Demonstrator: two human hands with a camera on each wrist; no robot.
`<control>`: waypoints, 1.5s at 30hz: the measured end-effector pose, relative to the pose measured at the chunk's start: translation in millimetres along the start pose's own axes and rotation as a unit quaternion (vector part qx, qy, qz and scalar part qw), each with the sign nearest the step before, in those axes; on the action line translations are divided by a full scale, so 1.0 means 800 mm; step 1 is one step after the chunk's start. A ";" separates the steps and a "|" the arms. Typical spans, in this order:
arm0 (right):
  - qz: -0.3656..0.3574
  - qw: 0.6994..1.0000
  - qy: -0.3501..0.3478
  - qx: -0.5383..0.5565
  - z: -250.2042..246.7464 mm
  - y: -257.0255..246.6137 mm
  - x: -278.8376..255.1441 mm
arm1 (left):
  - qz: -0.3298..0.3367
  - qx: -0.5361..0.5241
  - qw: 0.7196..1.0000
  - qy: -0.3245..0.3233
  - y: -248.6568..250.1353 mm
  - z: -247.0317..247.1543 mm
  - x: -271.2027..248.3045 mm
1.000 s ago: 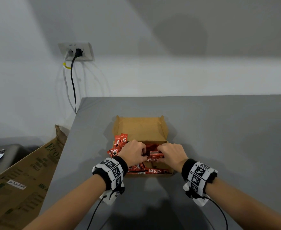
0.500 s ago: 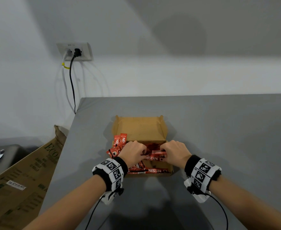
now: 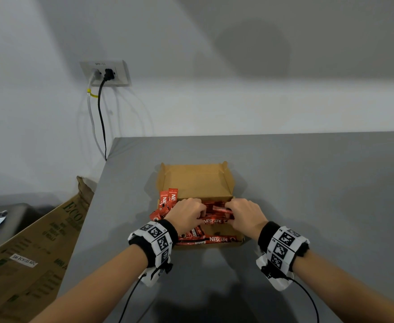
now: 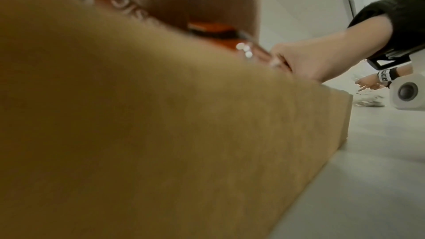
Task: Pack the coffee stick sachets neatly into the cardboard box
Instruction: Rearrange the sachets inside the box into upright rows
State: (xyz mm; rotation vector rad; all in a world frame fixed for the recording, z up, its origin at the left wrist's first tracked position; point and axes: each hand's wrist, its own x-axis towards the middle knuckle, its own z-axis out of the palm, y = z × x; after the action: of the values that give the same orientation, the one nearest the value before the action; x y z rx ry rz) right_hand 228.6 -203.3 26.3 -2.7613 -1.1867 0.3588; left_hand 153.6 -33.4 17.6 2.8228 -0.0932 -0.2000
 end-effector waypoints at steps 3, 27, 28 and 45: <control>0.015 0.999 0.023 0.037 0.001 0.002 -0.002 | -0.002 -0.012 1.000 0.013 0.000 0.000 0.000; 0.052 0.992 0.021 0.116 0.009 0.019 0.006 | 0.040 0.042 0.997 0.048 -0.003 0.010 0.005; 0.052 0.992 0.019 0.113 0.009 0.019 0.005 | 0.040 0.048 0.997 0.050 -0.003 0.011 0.005; -0.054 0.954 0.010 0.294 -0.010 0.014 0.000 | 0.032 -0.005 0.990 0.140 0.004 -0.004 -0.007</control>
State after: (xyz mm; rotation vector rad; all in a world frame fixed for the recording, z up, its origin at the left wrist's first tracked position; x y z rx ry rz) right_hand 238.4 -210.9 31.7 -2.1734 -1.0113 0.5627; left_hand 148.3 -34.7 22.0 2.8009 -0.1187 0.2105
